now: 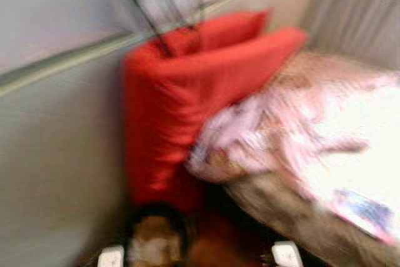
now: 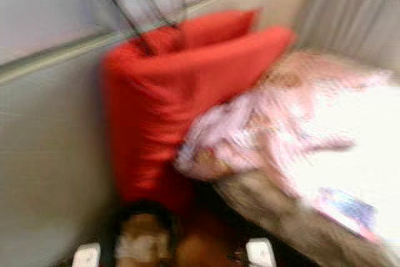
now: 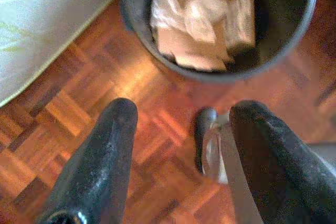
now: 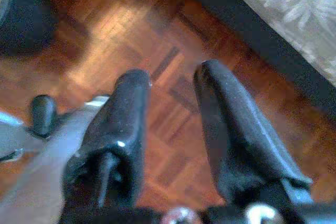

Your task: Clean up the room

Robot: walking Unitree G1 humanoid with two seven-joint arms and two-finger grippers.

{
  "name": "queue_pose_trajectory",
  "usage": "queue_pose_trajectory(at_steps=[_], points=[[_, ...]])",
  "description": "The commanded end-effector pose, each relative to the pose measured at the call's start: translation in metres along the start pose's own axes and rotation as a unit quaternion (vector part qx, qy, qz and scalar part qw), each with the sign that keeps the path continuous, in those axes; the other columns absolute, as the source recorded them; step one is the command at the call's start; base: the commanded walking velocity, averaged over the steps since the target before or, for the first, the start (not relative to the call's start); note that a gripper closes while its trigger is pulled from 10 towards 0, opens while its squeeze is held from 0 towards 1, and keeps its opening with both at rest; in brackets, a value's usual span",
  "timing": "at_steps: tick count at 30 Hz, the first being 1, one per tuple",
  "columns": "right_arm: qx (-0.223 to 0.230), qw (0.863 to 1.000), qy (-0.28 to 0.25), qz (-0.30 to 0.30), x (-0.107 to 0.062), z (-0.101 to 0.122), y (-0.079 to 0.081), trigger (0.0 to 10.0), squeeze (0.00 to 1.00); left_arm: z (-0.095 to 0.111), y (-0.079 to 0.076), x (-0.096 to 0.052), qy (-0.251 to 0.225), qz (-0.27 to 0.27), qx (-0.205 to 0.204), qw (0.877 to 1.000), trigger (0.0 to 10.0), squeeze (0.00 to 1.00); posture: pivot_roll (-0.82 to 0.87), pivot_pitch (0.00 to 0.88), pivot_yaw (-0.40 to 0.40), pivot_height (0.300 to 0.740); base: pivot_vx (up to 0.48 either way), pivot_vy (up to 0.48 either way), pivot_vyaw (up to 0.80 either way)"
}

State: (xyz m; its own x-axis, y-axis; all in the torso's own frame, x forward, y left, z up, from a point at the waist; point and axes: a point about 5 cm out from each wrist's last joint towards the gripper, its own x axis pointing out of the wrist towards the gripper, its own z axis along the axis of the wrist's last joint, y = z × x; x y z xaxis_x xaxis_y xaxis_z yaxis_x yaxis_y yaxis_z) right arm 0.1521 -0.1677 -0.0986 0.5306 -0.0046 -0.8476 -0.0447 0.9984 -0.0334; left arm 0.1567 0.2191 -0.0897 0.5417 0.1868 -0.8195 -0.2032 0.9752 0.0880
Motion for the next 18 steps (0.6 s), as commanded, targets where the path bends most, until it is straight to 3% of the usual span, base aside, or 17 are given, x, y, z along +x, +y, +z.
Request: queue_pose_trajectory(at_steps=[1,11,18], points=[[0.116,0.992,-0.057,-0.008,0.0011,0.0332,-0.0371,10.0,0.00,0.0508,0.0035,0.0059,-0.065,-0.060,0.043,0.995,10.0,0.00,0.04,0.000,-0.052,0.740,0.000,-0.480,0.00],[0.127,0.990,-0.060,-0.004,0.0013,0.0311,-0.0319,10.0,0.00,0.0494,0.0075,0.0056,-0.062,-0.060,0.054,0.995,10.0,0.00,0.03,0.000,-0.019,0.740,0.000,-0.480,0.00],[0.128,0.990,-0.060,-0.006,0.0011,0.0301,-0.0322,10.0,0.00,0.0468,0.0078,0.0056,-0.055,-0.056,0.044,0.996,10.0,0.00,0.03,0.000,-0.019,0.740,0.000,-0.042,0.00]])
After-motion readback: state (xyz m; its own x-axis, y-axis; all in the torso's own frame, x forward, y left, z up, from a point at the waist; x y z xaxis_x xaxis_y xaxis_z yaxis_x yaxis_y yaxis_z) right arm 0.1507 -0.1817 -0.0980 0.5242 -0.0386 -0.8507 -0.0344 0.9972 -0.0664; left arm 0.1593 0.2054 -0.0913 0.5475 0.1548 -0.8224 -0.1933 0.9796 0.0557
